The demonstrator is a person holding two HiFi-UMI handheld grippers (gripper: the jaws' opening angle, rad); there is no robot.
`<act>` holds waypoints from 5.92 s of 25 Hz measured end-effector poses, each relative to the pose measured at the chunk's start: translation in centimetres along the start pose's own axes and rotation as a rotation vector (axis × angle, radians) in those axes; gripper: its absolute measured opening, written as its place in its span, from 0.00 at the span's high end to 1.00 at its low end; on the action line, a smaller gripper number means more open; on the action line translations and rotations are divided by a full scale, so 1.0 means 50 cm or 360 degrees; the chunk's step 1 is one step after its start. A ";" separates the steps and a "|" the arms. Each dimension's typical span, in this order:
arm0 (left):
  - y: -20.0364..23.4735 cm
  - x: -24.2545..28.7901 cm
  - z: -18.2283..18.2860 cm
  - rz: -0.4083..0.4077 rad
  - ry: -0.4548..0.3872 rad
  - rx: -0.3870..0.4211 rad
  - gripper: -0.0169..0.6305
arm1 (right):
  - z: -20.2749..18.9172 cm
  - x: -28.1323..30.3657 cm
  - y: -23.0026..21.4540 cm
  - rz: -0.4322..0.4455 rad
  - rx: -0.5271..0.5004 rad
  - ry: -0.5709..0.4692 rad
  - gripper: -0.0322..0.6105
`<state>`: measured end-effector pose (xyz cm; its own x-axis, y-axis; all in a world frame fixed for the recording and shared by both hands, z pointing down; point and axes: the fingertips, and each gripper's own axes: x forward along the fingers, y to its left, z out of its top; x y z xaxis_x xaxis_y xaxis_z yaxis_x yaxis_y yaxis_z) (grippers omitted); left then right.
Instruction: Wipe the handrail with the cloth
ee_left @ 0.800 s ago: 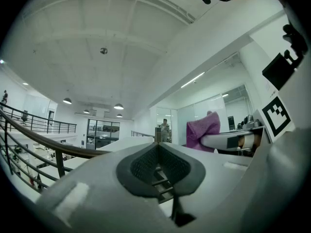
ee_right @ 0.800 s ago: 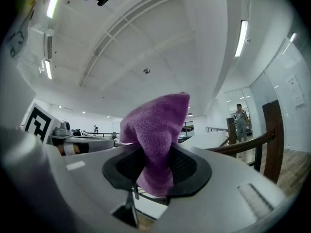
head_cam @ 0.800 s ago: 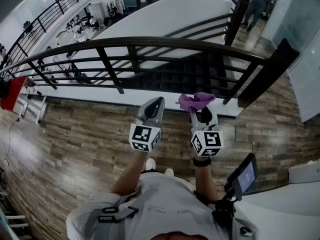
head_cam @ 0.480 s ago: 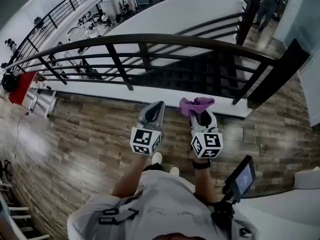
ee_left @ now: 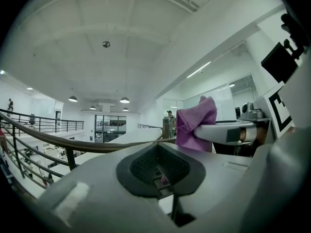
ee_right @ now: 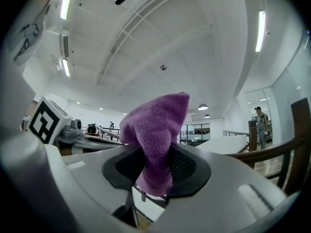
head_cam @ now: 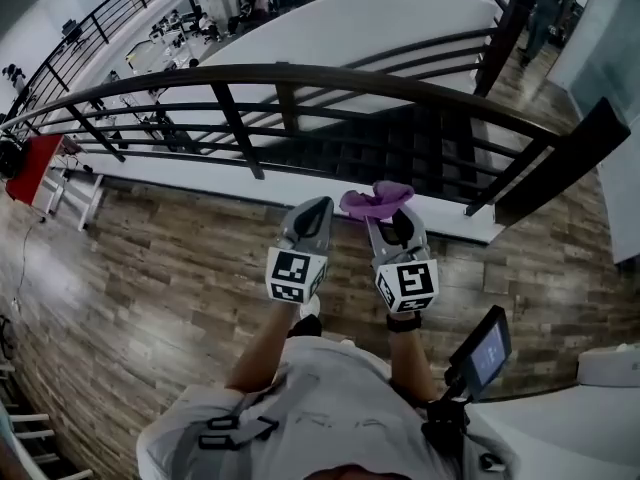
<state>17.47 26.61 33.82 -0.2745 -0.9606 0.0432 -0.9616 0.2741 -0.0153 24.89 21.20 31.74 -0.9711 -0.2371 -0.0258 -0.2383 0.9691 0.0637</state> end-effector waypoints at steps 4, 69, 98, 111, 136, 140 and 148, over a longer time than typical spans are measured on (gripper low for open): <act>0.109 0.055 0.044 0.0036 -0.0076 -0.0045 0.98 | 0.049 0.120 -0.012 -0.0009 -0.0021 -0.0072 0.75; 1.018 0.426 0.022 0.0923 -0.0159 -0.0356 0.97 | -0.253 1.428 0.221 0.1387 -0.0722 0.0629 0.75; 1.054 0.423 0.015 0.1013 -0.0135 -0.0336 0.97 | -0.331 1.540 0.303 0.1513 -0.0739 0.0954 0.79; 1.033 0.437 0.014 0.1069 -0.0212 -0.0327 0.97 | -0.352 1.475 0.248 0.1510 -0.0676 0.0929 0.79; 0.899 0.576 0.003 0.0808 -0.0089 -0.0334 0.97 | -0.351 1.331 0.076 0.1549 -0.0632 0.1048 0.79; 0.869 0.603 0.002 0.0756 -0.0069 -0.0333 0.97 | -0.352 1.308 0.045 0.1537 -0.0626 0.1055 0.79; 0.825 0.633 -0.002 0.0695 -0.0039 -0.0316 0.97 | -0.357 1.255 -0.024 0.1525 -0.0613 0.1087 0.79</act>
<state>-30.87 7.50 34.67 -0.6551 -0.7538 0.0516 -0.7389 0.6534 0.1646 -35.96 3.93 47.85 -0.5341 0.4577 0.7108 0.6959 0.7154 0.0622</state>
